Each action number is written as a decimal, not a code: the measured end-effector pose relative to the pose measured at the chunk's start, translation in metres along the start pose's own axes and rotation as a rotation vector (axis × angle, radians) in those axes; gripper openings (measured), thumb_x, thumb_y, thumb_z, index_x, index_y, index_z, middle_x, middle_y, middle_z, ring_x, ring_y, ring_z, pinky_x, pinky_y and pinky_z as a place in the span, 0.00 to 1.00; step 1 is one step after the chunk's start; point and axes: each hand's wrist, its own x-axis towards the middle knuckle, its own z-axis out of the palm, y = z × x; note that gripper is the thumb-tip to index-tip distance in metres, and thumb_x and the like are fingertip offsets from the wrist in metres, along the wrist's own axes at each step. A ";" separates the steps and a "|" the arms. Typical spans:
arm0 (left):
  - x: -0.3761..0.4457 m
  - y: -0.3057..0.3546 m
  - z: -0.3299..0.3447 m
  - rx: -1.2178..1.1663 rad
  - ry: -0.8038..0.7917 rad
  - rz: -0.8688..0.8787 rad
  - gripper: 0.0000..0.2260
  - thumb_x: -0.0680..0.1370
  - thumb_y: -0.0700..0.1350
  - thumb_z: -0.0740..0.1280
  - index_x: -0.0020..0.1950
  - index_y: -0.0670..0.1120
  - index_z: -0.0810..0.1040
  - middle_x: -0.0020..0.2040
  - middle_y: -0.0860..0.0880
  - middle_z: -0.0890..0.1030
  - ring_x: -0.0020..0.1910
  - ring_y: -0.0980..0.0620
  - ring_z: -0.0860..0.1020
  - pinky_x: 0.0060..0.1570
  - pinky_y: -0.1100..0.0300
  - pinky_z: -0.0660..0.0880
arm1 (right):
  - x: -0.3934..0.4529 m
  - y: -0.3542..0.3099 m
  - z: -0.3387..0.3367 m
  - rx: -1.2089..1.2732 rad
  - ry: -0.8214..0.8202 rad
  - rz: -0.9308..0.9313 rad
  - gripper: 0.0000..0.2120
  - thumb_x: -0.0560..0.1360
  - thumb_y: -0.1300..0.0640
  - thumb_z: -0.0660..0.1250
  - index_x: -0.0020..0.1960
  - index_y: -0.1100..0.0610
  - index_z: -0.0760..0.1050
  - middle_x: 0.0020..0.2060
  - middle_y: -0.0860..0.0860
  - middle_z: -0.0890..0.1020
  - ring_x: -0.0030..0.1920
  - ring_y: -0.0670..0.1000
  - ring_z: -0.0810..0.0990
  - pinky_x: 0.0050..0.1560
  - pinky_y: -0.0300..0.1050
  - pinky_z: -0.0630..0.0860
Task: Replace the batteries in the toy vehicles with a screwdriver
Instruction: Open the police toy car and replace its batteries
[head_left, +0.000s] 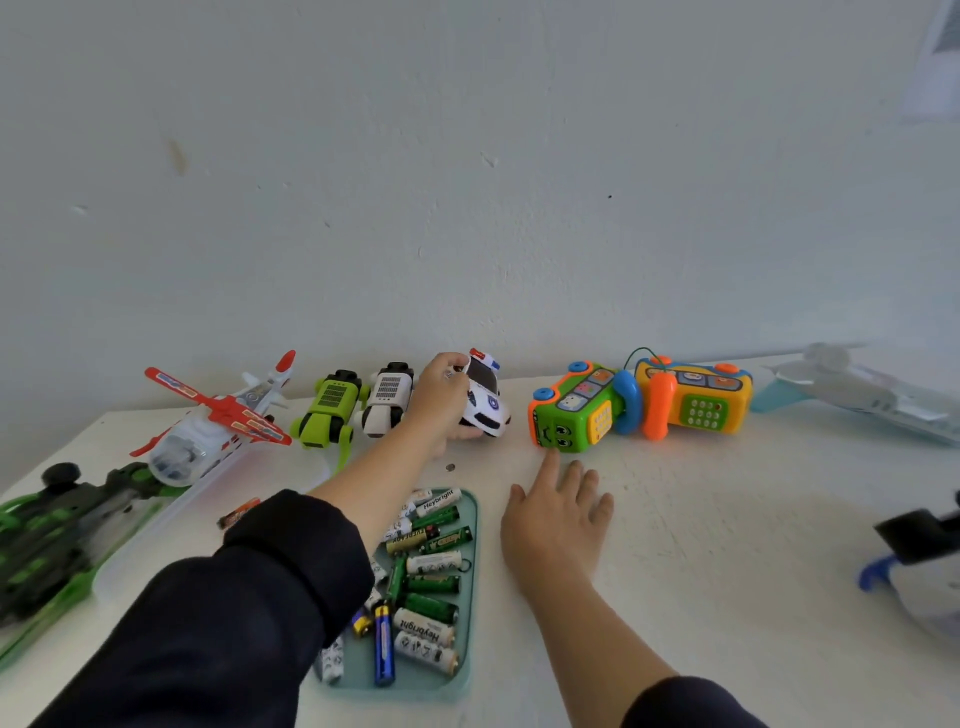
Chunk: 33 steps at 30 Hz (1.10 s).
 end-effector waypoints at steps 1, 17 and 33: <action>-0.005 0.001 -0.003 -0.068 -0.010 -0.020 0.12 0.80 0.39 0.54 0.54 0.52 0.73 0.58 0.42 0.75 0.50 0.42 0.79 0.39 0.48 0.81 | 0.000 0.001 -0.001 0.024 0.007 -0.002 0.28 0.81 0.47 0.45 0.77 0.54 0.41 0.77 0.56 0.48 0.76 0.58 0.43 0.73 0.56 0.42; -0.147 0.030 -0.018 0.133 -0.368 -0.055 0.10 0.83 0.44 0.55 0.52 0.50 0.77 0.46 0.44 0.79 0.36 0.45 0.82 0.36 0.53 0.80 | -0.039 0.041 -0.013 1.022 0.291 -0.486 0.35 0.62 0.70 0.51 0.68 0.55 0.67 0.70 0.56 0.68 0.69 0.45 0.64 0.68 0.32 0.61; -0.159 0.062 -0.087 0.736 -0.441 -0.151 0.20 0.82 0.53 0.57 0.71 0.46 0.65 0.57 0.39 0.78 0.50 0.43 0.81 0.43 0.54 0.81 | -0.081 0.059 -0.040 1.205 0.108 -0.312 0.16 0.68 0.56 0.70 0.55 0.48 0.73 0.46 0.46 0.80 0.46 0.47 0.77 0.39 0.35 0.73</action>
